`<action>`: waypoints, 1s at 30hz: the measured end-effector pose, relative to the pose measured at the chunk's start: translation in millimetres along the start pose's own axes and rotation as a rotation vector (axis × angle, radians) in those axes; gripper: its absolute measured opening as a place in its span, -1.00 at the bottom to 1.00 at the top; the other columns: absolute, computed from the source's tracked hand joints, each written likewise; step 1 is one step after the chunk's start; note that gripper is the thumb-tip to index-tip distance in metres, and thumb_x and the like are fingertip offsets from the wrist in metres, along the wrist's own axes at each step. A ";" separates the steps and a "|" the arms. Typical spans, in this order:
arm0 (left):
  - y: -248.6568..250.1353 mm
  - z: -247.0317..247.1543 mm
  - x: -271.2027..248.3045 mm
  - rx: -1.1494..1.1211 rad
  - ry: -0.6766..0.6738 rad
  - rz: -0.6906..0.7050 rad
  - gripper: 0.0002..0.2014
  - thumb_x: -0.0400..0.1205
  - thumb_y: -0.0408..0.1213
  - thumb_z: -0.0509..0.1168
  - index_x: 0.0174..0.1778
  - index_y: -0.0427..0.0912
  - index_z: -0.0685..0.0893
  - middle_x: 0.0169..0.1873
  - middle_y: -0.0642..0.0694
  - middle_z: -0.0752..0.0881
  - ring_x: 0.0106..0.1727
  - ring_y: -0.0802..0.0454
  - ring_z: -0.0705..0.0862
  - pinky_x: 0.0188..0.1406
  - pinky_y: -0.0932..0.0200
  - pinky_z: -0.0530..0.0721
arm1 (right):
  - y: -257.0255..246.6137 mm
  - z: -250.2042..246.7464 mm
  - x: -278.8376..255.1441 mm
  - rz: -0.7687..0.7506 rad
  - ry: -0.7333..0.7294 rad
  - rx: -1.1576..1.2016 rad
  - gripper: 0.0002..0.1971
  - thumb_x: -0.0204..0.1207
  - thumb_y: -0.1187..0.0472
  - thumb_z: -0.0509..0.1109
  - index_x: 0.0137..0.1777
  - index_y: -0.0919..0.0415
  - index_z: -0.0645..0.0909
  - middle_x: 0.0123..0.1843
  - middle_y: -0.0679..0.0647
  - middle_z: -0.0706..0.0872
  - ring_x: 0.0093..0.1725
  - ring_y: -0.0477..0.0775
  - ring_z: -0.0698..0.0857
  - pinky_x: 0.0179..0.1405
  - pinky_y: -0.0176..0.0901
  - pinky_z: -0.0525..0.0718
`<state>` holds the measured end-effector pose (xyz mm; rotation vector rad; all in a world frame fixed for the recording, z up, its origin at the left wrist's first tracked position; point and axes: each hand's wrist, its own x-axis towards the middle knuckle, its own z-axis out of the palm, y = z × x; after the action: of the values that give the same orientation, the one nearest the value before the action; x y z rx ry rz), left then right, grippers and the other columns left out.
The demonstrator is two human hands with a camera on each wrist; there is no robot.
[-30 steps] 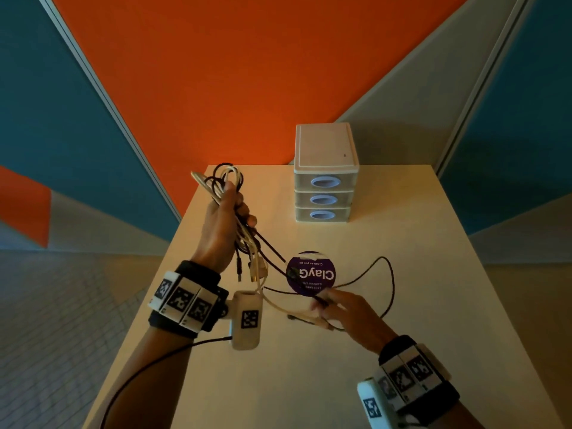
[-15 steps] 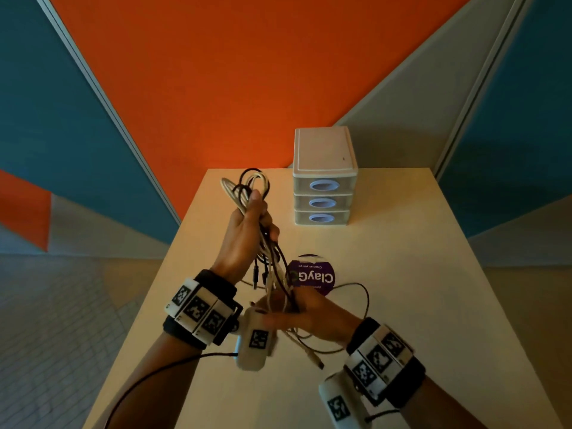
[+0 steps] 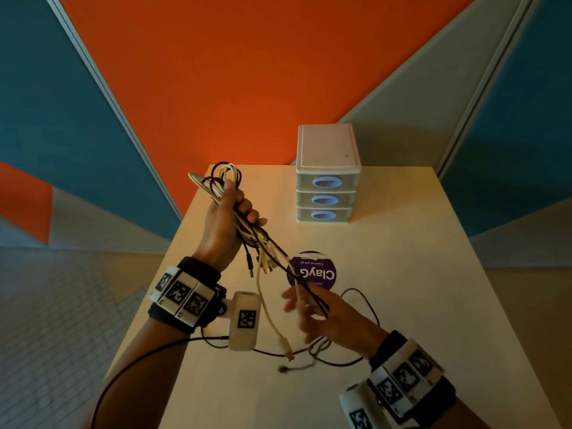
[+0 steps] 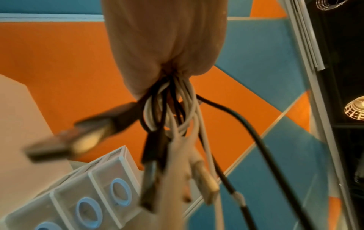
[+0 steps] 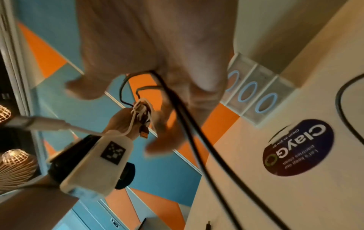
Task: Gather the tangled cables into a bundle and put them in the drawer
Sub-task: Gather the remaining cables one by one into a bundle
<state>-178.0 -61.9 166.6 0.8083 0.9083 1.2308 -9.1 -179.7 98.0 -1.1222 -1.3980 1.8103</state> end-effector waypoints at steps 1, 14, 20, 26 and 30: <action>-1.8 3.1 -1.6 0.028 -0.020 0.021 -0.58 0.75 0.00 -0.02 -0.40 -0.11 0.33 -0.55 0.01 0.30 -0.62 0.13 0.44 -0.49 0.19 0.64 | -0.4 0.8 3.6 0.038 -0.046 0.060 -0.40 0.18 -0.21 0.55 0.19 0.01 0.54 0.04 -0.04 0.67 -0.11 -0.20 0.72 -0.19 -0.23 0.72; 0.3 -3.2 -1.9 0.180 -0.084 0.073 -0.58 0.77 -0.03 -0.05 -0.40 -0.12 0.29 -0.54 0.02 0.26 -0.62 0.12 0.32 -0.56 0.21 0.53 | -4.5 5.9 -6.4 0.144 -0.068 0.214 -0.72 0.57 -0.04 0.25 -0.34 0.05 0.47 -0.47 -0.10 0.41 -0.56 -0.19 0.26 -0.62 -0.42 0.26; 4.3 -7.3 -1.3 -0.299 -0.212 -0.318 -0.59 0.76 -0.04 -0.07 -0.37 -0.13 0.34 -0.62 0.07 0.36 -0.78 0.24 0.32 -0.82 0.36 0.40 | -24.2 -14.2 -17.9 0.063 -0.043 0.002 -0.59 0.51 -0.23 0.09 -0.31 0.08 0.49 -0.41 0.02 0.39 -0.45 -0.04 0.35 -0.55 -0.37 0.42; -13.3 9.9 -17.0 0.633 -0.337 -0.262 -0.66 0.73 -0.06 0.09 -0.36 -0.08 0.35 -0.55 0.04 0.35 -0.70 0.20 0.24 -0.76 0.36 0.26 | -57.1 -29.6 -24.3 -0.100 0.014 -0.744 -0.82 0.55 -0.04 0.30 -0.10 -0.05 0.72 -0.18 -0.20 0.75 0.00 -0.18 0.71 0.07 -0.10 0.68; -29.4 22.5 -34.8 0.796 -0.534 -0.273 -0.41 0.52 0.37 0.10 -0.44 -0.16 0.36 -0.56 -0.04 0.31 -0.64 0.13 0.21 -0.65 0.31 0.24 | -75.4 -23.2 -12.6 -0.249 0.078 -0.877 -0.88 0.47 -0.08 0.37 -0.09 -0.09 0.63 -0.15 -0.20 0.77 -0.08 -0.21 0.74 -0.04 -0.12 0.71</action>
<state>-148.7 -101.6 154.7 1.4937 1.0128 0.3404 13.9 -158.5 171.5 -1.3076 -2.2478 0.9478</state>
